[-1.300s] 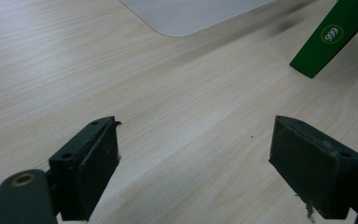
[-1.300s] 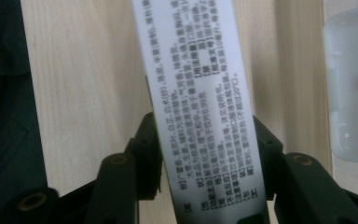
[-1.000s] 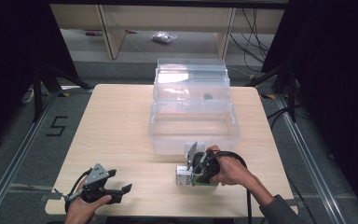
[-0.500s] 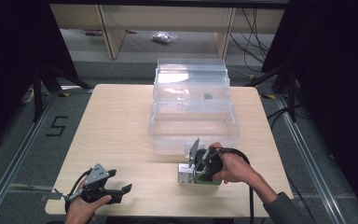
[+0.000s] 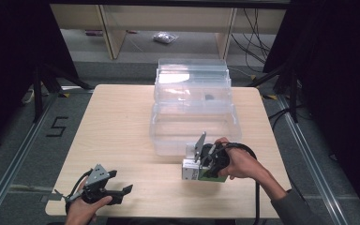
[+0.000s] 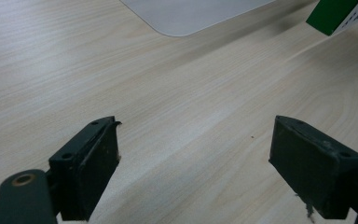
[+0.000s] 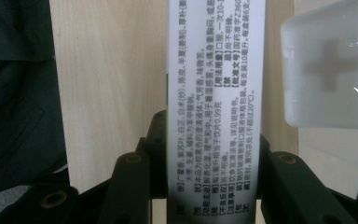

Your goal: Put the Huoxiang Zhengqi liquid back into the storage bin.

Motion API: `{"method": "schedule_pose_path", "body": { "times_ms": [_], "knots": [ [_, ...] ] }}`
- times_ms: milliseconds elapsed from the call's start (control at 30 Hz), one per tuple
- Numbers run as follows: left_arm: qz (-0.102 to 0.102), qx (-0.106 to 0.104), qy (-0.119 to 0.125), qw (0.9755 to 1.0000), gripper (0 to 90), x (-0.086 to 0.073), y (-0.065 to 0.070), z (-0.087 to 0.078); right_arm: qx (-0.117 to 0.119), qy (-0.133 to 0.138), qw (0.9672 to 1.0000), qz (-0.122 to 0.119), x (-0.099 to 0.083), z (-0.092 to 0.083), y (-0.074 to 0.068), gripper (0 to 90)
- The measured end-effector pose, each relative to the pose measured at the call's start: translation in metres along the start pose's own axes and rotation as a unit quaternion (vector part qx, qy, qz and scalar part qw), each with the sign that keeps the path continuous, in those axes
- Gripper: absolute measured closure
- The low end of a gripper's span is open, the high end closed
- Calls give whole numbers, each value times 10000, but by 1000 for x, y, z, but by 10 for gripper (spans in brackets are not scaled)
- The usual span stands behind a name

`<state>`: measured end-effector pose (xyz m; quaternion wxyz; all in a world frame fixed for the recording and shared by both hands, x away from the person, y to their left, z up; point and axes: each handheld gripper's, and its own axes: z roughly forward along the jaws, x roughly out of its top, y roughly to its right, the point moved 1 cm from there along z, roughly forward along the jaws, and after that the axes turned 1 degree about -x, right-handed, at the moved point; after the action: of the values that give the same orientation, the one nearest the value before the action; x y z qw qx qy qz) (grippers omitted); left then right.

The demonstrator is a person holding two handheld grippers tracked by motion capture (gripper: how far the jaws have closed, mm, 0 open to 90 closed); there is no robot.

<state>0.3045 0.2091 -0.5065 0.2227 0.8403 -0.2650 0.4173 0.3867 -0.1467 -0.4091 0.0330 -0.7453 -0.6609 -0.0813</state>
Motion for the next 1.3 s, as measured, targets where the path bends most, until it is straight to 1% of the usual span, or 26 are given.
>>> {"method": "schedule_pose_path", "body": {
  "times_ms": [67,133,200,267,300,333,367,467,500,567,600,767,800,833,900,933,967,1000,1033,1067,1100,1133,1167,1200,1267,1300],
  "knots": [
    [-20,-1,17,10000,149,0,0,0,-26,55,9999,-108,-1,-4,3,649],
    [-12,14,3,10000,149,0,0,0,-55,-16,10000,35,-2,-9,3,649],
    [-31,-3,22,10000,149,0,0,0,-29,65,9999,-138,-3,-13,7,650],
    [-36,-23,31,10000,149,0,0,1,-27,66,10000,39,-4,-18,6,650],
    [-35,-10,26,10000,149,0,0,0,-28,45,10000,83,-4,-21,6,650],
    [-36,9,9,10000,149,0,0,0,-16,108,9999,-49,-3,-23,8,650],
    [-9,10,-5,10000,149,0,0,0,-37,17,10000,79,-3,-27,7,650],
    [34,15,-27,10000,149,0,-1,-1,-31,145,9998,-108,-3,-34,12,650],
    [23,10,-28,10000,149,0,-1,-1,-47,96,9999,57,-3,-38,11,650],
    [-24,-5,6,10000,149,0,0,0,-68,192,9997,-160,-3,-43,15,650],
    [-21,-5,3,10000,149,0,0,0,-67,141,9999,42,-3,-46,14,650],
    [-8,-29,7,10000,149,0,0,1,-115,173,9998,-23,-3,-61,20,650],
    [-8,-29,6,10000,149,0,0,0,-145,135,9998,88,-4,-65,19,651],
    [-20,-21,10,10000,149,0,0,0,-159,199,9996,-136,-3,-66,24,651],
    [19,17,-39,10000,149,0,-1,-1,-186,156,9997,-82,-3,-72,25,650],
    [13,-14,-15,10000,149,0,-1,0,-224,155,9996,40,-3,-76,24,650],
    [-17,-30,9,10000,149,0,0,0,-200,212,9995,-130,-2,-77,28,650],
    [-17,-31,13,10000,149,0,0,1,-214,172,9996,80,-3,-80,26,651],
    [-5,-38,13,10000,149,0,0,1,-218,216,9995,-105,-2,-81,30,650],
    [12,-33,2,10000,149,0,-1,0,-223,158,9996,70,-2,-83,30,651],
    [-9,-14,6,10000,149,0,0,0,-233,196,9995,-114,-1,-84,33,650],
    [-21,-18,5,10000,149,0,0,0,-231,163,9996,39,-1,-86,33,650],
    [-29,-38,7,10000,149,0,-1,0,-280,149,9995,66,-1,-89,35,651],
    [3,-31,-24,10000,149,0,-1,0,-308,197,9993,-90,0,-90,39,651],
    [-2,-33,-15,10000,149,0,-1,0,-342,159,9992,142,-1,-95,41,651],
    [-35,-41,19,10000,149,0,-1,0,-369,182,9991,-45,0,-96,46,651]
  ]
}}
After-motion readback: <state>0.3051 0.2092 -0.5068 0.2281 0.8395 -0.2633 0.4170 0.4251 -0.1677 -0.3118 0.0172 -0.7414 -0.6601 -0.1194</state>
